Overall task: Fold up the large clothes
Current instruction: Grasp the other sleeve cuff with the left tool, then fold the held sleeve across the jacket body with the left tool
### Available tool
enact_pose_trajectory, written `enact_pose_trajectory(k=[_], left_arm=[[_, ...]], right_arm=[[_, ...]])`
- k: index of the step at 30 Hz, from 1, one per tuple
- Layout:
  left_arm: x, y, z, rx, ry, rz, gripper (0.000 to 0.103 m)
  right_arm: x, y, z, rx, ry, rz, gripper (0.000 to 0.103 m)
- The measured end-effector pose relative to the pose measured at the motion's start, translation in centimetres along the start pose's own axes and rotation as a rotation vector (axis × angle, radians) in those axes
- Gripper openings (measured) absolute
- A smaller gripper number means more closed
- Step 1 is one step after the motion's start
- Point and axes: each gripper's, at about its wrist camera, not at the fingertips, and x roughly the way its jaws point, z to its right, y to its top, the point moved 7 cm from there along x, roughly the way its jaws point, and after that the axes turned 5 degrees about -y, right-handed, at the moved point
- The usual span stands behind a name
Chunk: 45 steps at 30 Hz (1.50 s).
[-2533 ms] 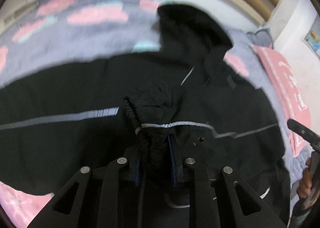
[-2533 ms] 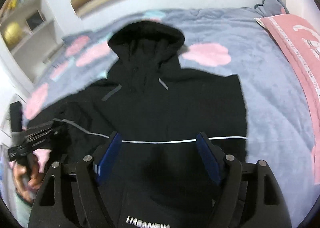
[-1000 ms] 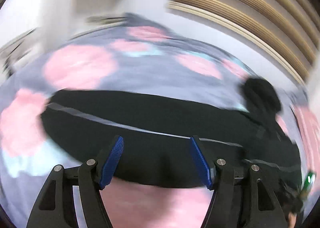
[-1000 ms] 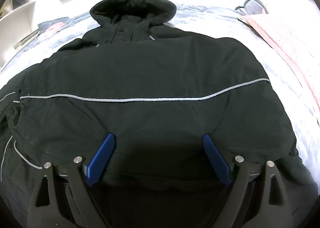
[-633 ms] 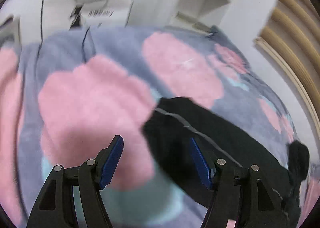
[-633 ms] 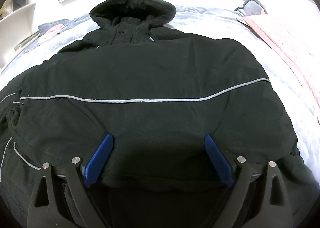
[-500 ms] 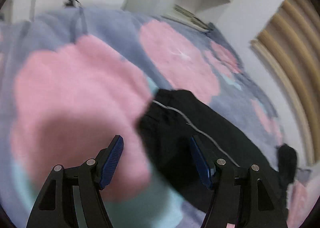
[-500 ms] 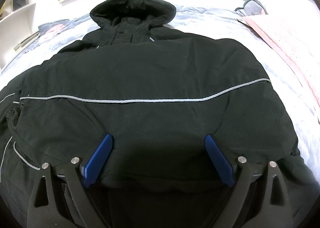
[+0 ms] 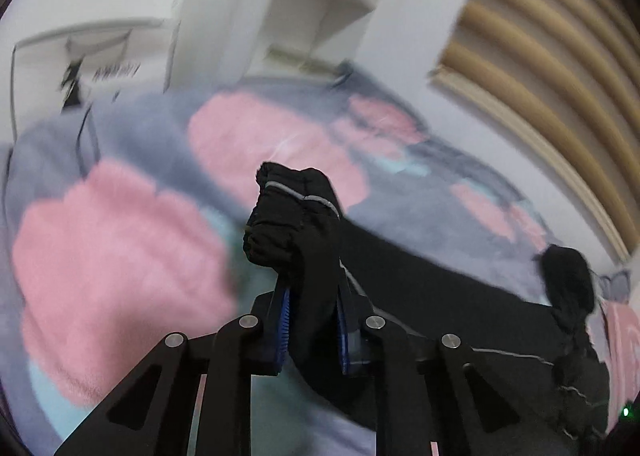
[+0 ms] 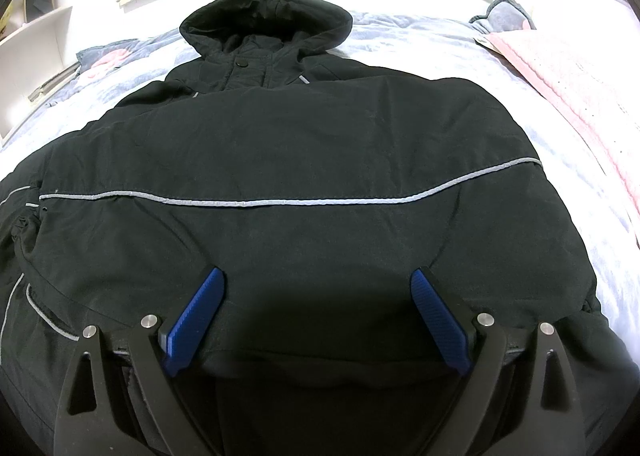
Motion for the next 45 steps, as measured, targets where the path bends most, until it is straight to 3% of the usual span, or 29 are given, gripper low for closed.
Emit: enact_pose_trajectory(k=[4, 8, 12, 17, 20, 23, 25, 26, 27, 32, 35, 39, 45], left_arm=[[-2.5, 0.9, 5.8, 0.109, -0.099, 0.048, 0.017], [-3.3, -0.4, 13.4, 0.255, -0.196, 0.037, 0.017], [-1.6, -3.6, 20.6, 0.362, -0.298, -0.039, 0.017], [3.8, -11.0, 26.4, 0.443, -0.368, -0.258, 0.017], [7.3, -14.7, 26.6, 0.476, -0.320, -0.397, 0.017], [7.8, -15.5, 26.2, 0.479, -0.306, -0.417, 0.019], [7.2, -15.0, 25.9, 0.443, -0.350, -0.437, 0.033], [7.0, -15.1, 26.2, 0.420, -0.380, -0.452, 0.052], [6.3, -14.7, 26.1, 0.373, -0.438, -0.462, 0.061], [2.3, -13.2, 25.1, 0.327, -0.489, -0.384, 0.062], [0.5, -11.6, 23.3, 0.304, -0.446, -0.296, 0.066], [0.1, -10.1, 19.9, 0.274, -0.322, -0.204, 0.066], [0.7, -10.0, 17.3, 0.203, -0.330, -0.189, 0.066]], right_arm=[[0.0, 0.1, -0.1, 0.000, 0.009, 0.000, 0.097], [0.1, 0.2, -0.1, 0.002, 0.014, 0.001, 0.097], [0.3, 0.3, -0.2, 0.005, 0.017, 0.003, 0.097], [0.4, 0.3, -0.2, 0.006, 0.020, 0.005, 0.097], [0.4, 0.3, -0.2, 0.006, 0.019, 0.004, 0.097], [0.3, 0.4, -0.4, -0.001, -0.001, 0.000, 0.097], [-0.9, 0.9, -1.3, -0.040, -0.051, 0.018, 0.097], [-1.9, 1.2, -2.4, -0.080, -0.044, 0.042, 0.097], [-2.8, 1.6, -3.7, -0.118, -0.022, 0.061, 0.097], [-8.3, 4.3, -13.9, -0.290, 0.165, 0.126, 0.097], [-9.8, 5.4, -20.6, -0.362, 0.277, 0.115, 0.097], [-8.5, 6.0, -27.8, -0.364, 0.403, 0.014, 0.097], [-4.2, 5.9, -34.1, -0.279, 0.528, -0.170, 0.095]])
